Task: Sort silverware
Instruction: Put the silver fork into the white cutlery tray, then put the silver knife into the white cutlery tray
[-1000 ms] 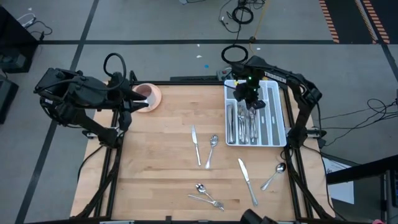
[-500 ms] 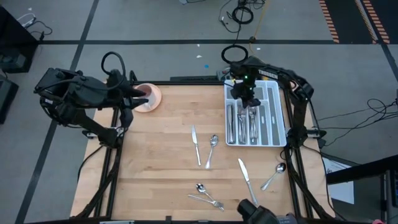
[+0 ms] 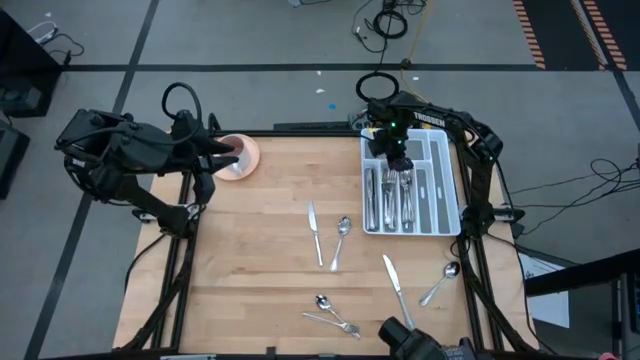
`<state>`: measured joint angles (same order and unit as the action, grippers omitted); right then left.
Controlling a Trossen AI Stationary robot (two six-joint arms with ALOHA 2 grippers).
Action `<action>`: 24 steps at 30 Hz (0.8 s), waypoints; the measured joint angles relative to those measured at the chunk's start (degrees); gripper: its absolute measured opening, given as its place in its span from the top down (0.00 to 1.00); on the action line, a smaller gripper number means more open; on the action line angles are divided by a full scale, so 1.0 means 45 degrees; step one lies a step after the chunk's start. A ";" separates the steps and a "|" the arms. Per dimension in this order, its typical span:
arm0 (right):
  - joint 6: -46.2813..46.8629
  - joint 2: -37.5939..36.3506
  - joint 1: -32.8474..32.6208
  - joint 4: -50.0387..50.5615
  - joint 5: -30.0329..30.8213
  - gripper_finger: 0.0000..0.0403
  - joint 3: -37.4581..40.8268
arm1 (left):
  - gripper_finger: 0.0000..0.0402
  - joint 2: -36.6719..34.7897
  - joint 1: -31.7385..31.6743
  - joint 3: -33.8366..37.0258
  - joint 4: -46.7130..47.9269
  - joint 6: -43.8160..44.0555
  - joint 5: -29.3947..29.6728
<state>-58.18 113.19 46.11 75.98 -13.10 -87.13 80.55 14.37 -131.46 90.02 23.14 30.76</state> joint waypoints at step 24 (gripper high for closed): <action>0.7894 -0.4516 -0.2951 0.3136 -0.2185 0.55 -0.2766 | 0.71 0.0083 0.0000 0.0224 -0.0005 -0.0285 -0.0141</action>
<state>-22.66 92.87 32.83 90.09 -22.93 -99.58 80.93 14.37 -130.45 90.00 21.86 30.13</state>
